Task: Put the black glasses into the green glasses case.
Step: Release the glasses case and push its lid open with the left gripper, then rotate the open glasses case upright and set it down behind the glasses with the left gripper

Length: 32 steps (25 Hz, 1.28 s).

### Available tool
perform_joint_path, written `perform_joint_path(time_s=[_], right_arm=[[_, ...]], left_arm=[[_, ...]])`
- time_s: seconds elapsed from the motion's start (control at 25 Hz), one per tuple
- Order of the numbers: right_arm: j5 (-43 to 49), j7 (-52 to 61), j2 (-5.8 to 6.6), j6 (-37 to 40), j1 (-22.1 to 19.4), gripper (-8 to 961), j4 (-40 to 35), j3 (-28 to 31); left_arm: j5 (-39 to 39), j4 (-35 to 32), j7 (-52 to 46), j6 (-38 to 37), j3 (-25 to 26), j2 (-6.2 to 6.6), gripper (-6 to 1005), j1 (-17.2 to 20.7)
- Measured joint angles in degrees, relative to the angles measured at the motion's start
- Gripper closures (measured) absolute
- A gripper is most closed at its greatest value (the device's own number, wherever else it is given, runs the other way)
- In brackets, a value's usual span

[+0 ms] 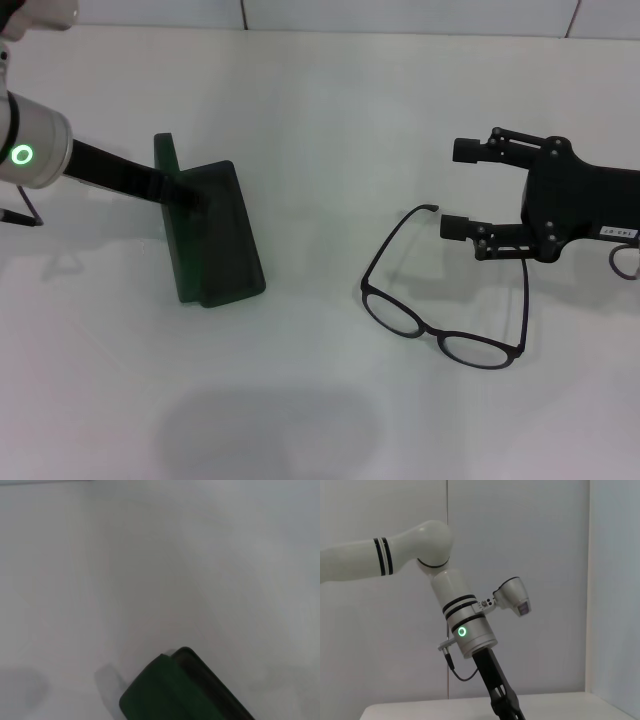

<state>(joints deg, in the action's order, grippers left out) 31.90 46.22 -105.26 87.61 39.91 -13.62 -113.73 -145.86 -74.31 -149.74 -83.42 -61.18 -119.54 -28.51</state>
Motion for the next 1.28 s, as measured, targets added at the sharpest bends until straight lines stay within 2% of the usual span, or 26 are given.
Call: perform_joint_path(time_s=[0.08,0.56,0.76,0.88,1.0,1.16,1.28], right_arm=[[0.0,-0.03,0.08,0.0,-0.04,111,0.02,0.0],[0.0,-0.8,0.15,0.35,-1.09,111,-0.26,0.0],[1.74,-1.7,0.08,1.78,-1.52,111,-0.73,0.01],[4.59,-2.23,-0.21,2.8,-1.55,111,-1.34,0.27],[6.79,-2.29,-0.65,3.05,-1.64,111,-1.95,0.47],[7.47,-2.38,-1.6,3.08,-1.98,111,-2.02,0.54],[7.81,-3.31,-2.3,3.1,-2.82,111,-2.0,0.61]], left_arm=[[0.51,-0.08,0.21,0.04,-0.1,0.14,263,-0.11],[0.52,0.12,5.82,0.18,-0.3,0.12,483,-0.94],[0.2,0.23,10.56,1.35,-0.34,0.14,708,-1.86],[0.08,0.76,16.02,3.47,-0.35,0.31,756,-3.23],[0.25,1.11,26.42,6.83,-0.67,0.26,804,-4.6],[3.47,2.94,43.09,10.91,-5.01,0.23,786,-6.67],[5.07,7.12,52.51,11.63,-7.01,0.23,773,-10.48]])
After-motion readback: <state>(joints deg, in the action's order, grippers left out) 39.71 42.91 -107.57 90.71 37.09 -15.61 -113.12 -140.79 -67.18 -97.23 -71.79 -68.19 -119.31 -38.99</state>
